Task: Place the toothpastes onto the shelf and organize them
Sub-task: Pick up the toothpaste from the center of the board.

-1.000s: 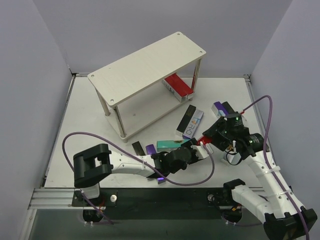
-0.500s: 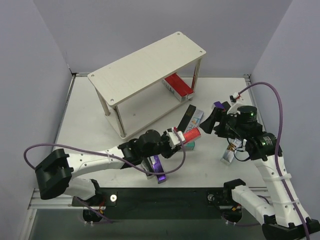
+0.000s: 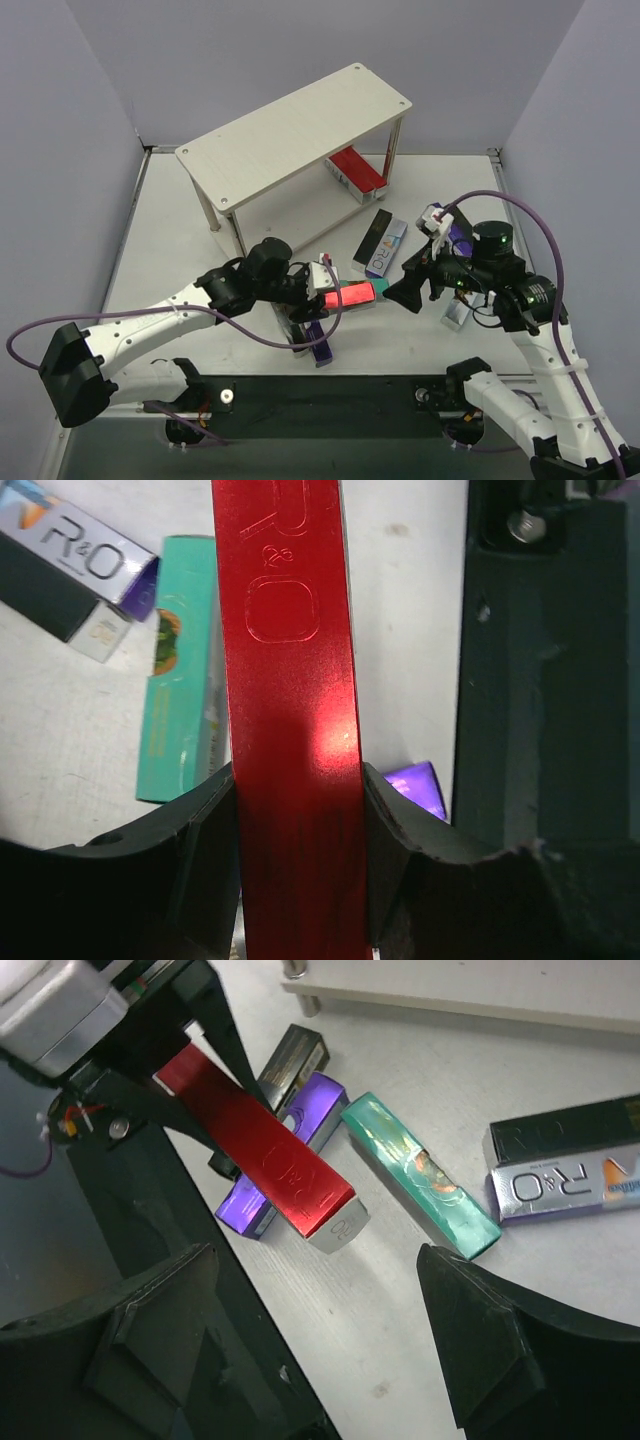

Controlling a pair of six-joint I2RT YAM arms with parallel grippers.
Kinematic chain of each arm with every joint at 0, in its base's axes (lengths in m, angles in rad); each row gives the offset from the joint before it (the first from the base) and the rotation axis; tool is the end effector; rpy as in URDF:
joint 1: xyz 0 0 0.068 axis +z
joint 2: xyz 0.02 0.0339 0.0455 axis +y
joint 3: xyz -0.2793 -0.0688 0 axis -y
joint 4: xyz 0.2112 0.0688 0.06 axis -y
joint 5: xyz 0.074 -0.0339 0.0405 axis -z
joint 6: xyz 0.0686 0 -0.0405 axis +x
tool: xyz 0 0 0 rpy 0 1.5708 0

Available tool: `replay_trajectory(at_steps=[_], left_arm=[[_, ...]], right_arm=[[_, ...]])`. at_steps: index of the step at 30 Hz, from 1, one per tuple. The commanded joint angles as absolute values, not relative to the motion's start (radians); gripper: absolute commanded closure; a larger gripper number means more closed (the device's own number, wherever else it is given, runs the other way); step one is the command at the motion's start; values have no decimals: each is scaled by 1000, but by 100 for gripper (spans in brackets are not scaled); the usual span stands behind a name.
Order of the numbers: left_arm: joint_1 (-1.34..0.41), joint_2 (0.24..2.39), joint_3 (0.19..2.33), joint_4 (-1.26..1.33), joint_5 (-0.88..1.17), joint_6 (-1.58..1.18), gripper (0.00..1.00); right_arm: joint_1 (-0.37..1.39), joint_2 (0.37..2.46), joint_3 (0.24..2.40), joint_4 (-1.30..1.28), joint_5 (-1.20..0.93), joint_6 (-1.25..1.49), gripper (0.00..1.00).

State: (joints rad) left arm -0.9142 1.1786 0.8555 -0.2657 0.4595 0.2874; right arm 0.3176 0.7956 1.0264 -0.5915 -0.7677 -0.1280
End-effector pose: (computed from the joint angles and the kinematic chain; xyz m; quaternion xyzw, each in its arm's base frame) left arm 0.1256 -0.2128 0.2862 0.5740 0.6476 -0.3326 0.3748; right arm 0.1104 0.0864 0.3762 -0.3763 0.6967 0.3566 0.4959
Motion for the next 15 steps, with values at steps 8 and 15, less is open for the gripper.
replay_trajectory(at_steps=[8, 15], left_arm=[[-908, 1161, 1058, -454, 630, 402, 67], [-908, 1169, 1097, -491, 655, 422, 67]], right_arm=[[554, 914, 1114, -730, -740, -445, 15], [614, 989, 1147, -752, -719, -492, 23]])
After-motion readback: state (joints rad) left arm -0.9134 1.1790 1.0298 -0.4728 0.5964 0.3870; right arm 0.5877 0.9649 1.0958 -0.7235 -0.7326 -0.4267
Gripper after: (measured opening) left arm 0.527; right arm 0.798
